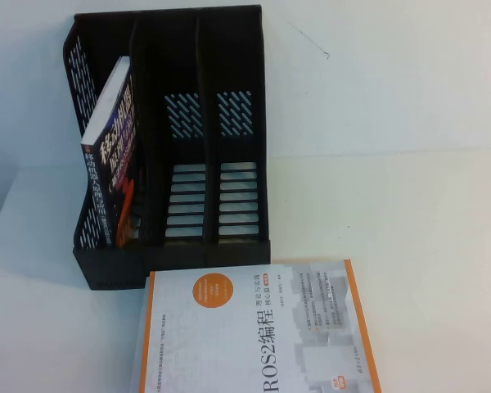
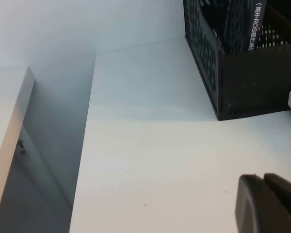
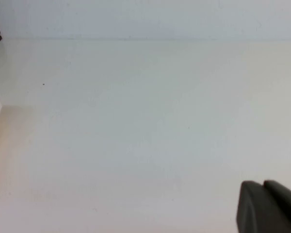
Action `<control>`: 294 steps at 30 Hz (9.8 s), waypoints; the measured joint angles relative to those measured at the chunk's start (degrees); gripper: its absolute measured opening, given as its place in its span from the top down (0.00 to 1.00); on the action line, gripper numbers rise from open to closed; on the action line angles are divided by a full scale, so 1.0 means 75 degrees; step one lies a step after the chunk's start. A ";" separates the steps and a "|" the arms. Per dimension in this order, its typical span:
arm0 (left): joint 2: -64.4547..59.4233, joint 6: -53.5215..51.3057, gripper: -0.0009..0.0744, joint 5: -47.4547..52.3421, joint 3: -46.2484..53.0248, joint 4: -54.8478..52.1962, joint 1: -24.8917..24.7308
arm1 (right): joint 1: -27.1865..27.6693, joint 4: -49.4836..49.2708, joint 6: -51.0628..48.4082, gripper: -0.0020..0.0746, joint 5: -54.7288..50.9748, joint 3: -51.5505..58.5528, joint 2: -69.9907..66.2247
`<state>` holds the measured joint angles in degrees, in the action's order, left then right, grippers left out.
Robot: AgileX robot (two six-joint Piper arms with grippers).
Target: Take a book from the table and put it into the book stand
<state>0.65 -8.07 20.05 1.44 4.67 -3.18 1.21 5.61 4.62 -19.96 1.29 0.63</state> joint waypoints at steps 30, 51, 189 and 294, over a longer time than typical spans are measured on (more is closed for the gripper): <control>0.0000 0.0000 0.99 0.0000 0.0000 0.0000 0.0000 | 0.0000 0.0000 0.0000 0.96 0.0000 0.0000 0.0000; 0.0000 0.0000 0.99 0.0000 0.0000 0.0000 0.0000 | 0.0000 0.0000 0.0000 0.96 -0.0011 0.0000 0.0000; -0.7020 0.0431 0.99 0.3017 -0.3969 0.4451 0.0000 | -0.3569 -0.5028 -0.2620 0.96 -0.1349 -0.7353 -1.3249; -1.4720 -0.6543 0.25 0.5459 -0.5937 0.8572 0.2472 | -0.3593 -0.0479 0.1056 0.96 -0.5182 -0.7356 -0.5205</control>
<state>-109.75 -57.14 60.99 -43.09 68.96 15.36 -25.74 2.01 12.54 -58.82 -53.88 -38.41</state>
